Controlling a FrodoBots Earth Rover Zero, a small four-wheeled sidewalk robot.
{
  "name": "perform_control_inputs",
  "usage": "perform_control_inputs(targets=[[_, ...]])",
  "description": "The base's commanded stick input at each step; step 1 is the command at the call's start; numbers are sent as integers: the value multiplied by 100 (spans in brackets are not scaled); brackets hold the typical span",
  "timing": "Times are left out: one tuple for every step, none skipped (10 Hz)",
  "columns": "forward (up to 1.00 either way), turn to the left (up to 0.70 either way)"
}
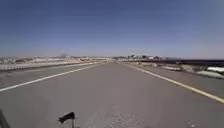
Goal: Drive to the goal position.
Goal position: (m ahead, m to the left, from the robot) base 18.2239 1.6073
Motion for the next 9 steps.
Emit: perform_control_inputs(targets=[[100, 0], [100, 0], [100, 0], [100, 0], [100, 0], [100, 0], [100, 0], [100, 0], [100, 0]])
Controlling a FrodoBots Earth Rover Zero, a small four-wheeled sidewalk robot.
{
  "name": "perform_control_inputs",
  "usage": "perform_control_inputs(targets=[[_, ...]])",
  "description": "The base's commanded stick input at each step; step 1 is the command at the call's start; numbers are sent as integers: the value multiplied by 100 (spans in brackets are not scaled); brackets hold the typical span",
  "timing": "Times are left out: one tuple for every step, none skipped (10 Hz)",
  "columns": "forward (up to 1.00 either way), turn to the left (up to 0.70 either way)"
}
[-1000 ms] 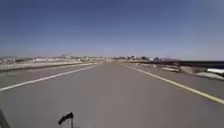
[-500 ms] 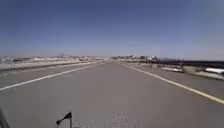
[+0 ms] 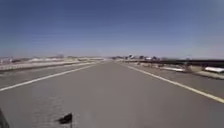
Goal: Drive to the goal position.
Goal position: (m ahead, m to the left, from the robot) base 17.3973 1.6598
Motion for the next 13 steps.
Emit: perform_control_inputs(targets=[[100, 0], [100, 0], [100, 0], [100, 0], [100, 0], [100, 0], [100, 0], [100, 0], [100, 0], [100, 0], [100, 0], [100, 0], [100, 0]])
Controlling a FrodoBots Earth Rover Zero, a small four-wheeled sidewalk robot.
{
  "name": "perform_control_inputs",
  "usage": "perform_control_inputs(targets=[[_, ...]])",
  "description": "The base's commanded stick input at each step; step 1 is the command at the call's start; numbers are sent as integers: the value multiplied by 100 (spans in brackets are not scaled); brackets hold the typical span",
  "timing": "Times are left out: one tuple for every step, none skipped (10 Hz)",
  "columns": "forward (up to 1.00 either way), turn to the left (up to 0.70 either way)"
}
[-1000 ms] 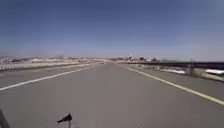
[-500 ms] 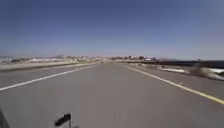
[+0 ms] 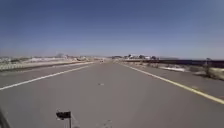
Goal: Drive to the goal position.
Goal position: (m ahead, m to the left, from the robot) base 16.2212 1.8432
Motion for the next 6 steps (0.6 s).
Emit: perform_control_inputs(targets=[[100, 0], [100, 0], [100, 0], [100, 0], [100, 0], [100, 0]])
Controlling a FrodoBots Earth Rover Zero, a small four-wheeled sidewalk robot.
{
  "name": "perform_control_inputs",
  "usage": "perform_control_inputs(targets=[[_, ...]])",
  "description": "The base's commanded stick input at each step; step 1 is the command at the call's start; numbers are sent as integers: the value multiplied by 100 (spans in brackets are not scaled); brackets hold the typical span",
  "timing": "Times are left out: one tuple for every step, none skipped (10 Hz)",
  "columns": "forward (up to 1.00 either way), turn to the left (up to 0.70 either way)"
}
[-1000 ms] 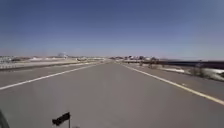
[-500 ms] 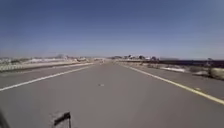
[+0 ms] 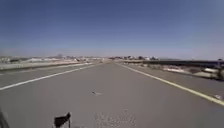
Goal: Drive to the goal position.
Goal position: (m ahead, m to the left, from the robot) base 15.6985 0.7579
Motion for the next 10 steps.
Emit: perform_control_inputs(targets=[[100, 0], [100, 0], [100, 0], [100, 0], [100, 0], [100, 0], [100, 0], [100, 0], [100, 0], [100, 0]])
